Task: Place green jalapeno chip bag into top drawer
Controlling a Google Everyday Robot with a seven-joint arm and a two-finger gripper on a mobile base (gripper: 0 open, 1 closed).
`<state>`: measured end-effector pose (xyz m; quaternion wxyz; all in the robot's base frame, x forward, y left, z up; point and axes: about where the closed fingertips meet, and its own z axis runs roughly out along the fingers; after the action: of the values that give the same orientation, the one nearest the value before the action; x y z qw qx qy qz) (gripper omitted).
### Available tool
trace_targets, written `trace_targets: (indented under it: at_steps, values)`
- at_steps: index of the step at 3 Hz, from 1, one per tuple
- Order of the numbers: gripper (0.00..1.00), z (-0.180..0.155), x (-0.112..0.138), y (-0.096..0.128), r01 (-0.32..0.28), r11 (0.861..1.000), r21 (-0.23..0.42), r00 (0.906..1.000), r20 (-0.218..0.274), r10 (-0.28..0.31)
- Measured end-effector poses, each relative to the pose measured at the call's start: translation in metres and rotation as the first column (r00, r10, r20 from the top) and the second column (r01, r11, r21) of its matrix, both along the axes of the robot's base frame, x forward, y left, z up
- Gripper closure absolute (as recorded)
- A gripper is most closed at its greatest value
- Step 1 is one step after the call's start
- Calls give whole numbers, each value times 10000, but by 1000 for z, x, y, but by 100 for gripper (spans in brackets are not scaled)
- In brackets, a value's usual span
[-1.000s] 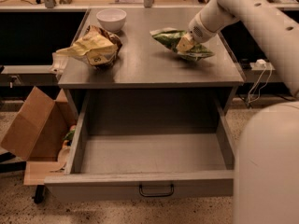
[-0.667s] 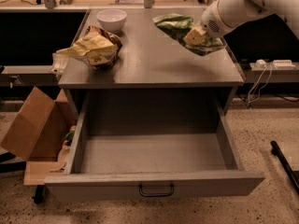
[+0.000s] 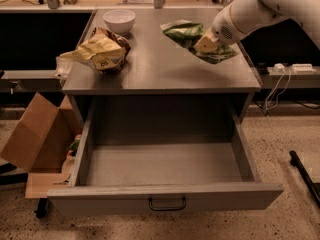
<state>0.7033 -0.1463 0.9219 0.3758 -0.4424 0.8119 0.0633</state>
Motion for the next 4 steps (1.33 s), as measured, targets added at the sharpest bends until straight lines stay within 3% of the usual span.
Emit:
trace_targets:
  at_steps: [1, 2, 3, 4]
  values:
    - [100, -9, -47, 7, -985, 9950, -149, 9951, -103, 983]
    - [100, -57, -123, 11, -2081, 9777, -274, 9741, -958, 2046]
    - [100, -103, -158, 6, -2281, 9735, -166, 9544, -2015, 2202]
    - [100, -107, -160, 7, -2303, 9730, -170, 9525, -2088, 2218]
